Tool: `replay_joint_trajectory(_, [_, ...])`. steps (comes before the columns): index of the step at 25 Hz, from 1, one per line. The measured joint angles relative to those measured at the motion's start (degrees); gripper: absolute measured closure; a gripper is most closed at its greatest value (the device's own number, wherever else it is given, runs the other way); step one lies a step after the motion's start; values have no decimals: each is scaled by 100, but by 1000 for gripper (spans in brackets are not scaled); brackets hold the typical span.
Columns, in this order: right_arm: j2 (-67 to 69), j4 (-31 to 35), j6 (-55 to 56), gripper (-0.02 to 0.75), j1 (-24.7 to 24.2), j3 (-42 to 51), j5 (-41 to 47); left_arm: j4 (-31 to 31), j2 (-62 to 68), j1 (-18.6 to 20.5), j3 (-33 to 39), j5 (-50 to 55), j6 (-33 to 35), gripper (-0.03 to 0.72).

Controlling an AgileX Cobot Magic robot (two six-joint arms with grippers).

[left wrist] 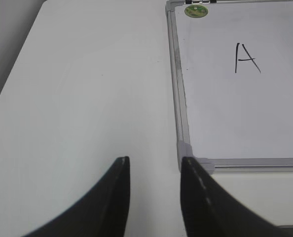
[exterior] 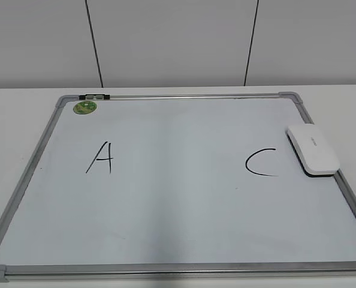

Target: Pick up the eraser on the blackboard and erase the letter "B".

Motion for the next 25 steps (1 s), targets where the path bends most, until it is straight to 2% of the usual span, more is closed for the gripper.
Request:
replay_joint_trajectory(8, [0,411,13,146,0,0,0,0,0,0,0,0,0,426])
replay_joint_trajectory(25, [0,447,18,146,0,0,0,0,0,0,0,0,0,446])
